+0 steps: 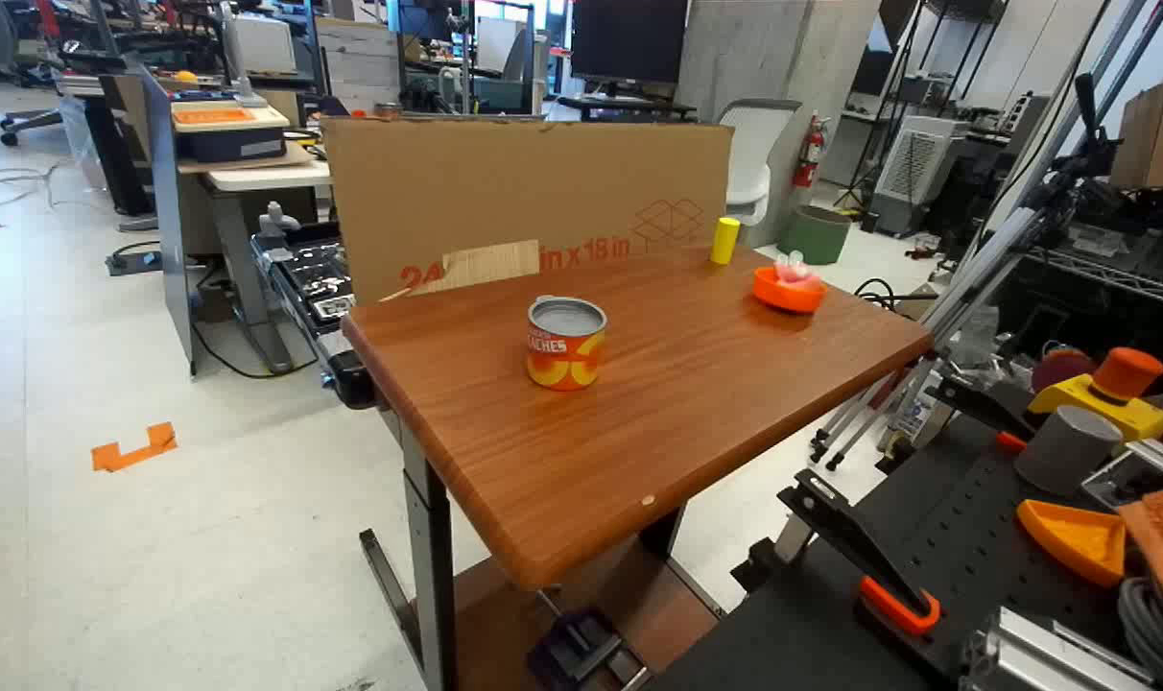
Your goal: Remove the doll from the pan
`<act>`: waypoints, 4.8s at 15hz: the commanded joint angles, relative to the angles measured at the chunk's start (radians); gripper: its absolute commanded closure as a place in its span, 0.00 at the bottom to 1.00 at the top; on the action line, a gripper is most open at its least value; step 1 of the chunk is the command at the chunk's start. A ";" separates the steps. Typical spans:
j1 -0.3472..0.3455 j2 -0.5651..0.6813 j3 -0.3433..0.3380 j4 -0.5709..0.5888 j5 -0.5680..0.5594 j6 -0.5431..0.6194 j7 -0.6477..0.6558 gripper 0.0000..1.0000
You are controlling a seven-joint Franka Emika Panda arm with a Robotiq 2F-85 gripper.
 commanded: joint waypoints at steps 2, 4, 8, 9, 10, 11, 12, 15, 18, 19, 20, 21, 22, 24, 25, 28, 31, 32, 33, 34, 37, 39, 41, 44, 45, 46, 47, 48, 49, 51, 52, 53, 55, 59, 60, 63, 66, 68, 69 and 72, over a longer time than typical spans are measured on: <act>-0.018 0.003 0.014 0.003 0.008 -0.002 -0.010 0.00; -0.018 0.003 0.014 0.004 0.008 -0.002 -0.010 0.00; -0.018 0.003 0.014 0.004 0.008 -0.002 -0.010 0.00; -0.018 0.008 0.015 0.001 0.014 0.017 -0.004 0.00; -0.013 0.030 0.021 -0.014 0.039 0.077 0.019 0.00; -0.011 0.045 0.028 -0.021 0.060 0.119 0.044 0.00; -0.008 0.073 0.041 -0.032 0.087 0.194 0.080 0.00; -0.006 0.204 0.081 -0.047 0.135 0.434 0.160 0.00; 0.005 0.364 0.105 -0.035 0.176 0.684 0.210 0.00; 0.013 0.408 0.107 -0.027 0.193 0.756 0.210 0.00; 0.021 0.452 0.109 -0.007 0.210 0.822 0.207 0.00; 0.026 0.496 0.111 0.021 0.225 0.852 0.219 0.00; 0.028 0.537 0.109 0.050 0.237 0.872 0.223 0.00; 0.020 0.617 0.111 0.104 0.230 0.912 0.241 0.00; 0.017 0.649 0.112 0.125 0.223 0.933 0.251 0.00; -0.004 0.770 0.107 0.196 0.142 0.992 0.324 0.00; -0.008 0.885 0.079 0.260 0.024 1.040 0.428 0.00; -0.005 0.922 0.061 0.282 -0.021 1.040 0.464 0.00; 0.002 0.948 0.045 0.299 -0.053 1.042 0.490 0.00; 0.007 0.976 0.026 0.316 -0.086 1.038 0.511 0.00; 0.031 1.050 -0.027 0.361 -0.164 1.036 0.569 0.00; 0.049 1.096 -0.059 0.381 -0.206 1.049 0.601 0.00; 0.072 1.130 -0.087 0.392 -0.236 1.052 0.634 0.00; 0.102 1.169 -0.112 0.394 -0.251 1.063 0.662 0.00; 0.110 1.179 -0.118 0.394 -0.245 1.061 0.671 0.00; 0.114 1.189 -0.120 0.393 -0.241 1.066 0.676 0.00; 0.120 1.198 -0.123 0.392 -0.241 1.073 0.680 0.00; 0.129 1.205 -0.129 0.391 -0.244 1.074 0.688 0.00; 0.134 1.211 -0.132 0.391 -0.243 1.076 0.690 0.00; 0.146 1.221 -0.141 0.388 -0.245 1.086 0.697 0.00; 0.153 1.227 -0.146 0.387 -0.246 1.096 0.699 0.00; 0.159 1.232 -0.150 0.387 -0.246 1.102 0.702 0.00; 0.171 1.241 -0.157 0.387 -0.244 1.116 0.709 0.00; 0.198 1.257 -0.181 0.383 -0.256 1.132 0.726 0.09; 0.205 1.259 -0.189 0.382 -0.261 1.131 0.727 0.28; 0.216 1.259 -0.204 0.377 -0.269 1.130 0.723 0.48; 0.225 1.259 -0.216 0.375 -0.272 1.124 0.725 0.69; 0.230 1.259 -0.221 0.374 -0.274 1.124 0.727 0.81; 0.232 1.258 -0.223 0.373 -0.276 1.124 0.727 0.88; 0.235 1.234 -0.223 0.356 -0.270 1.108 0.724 0.94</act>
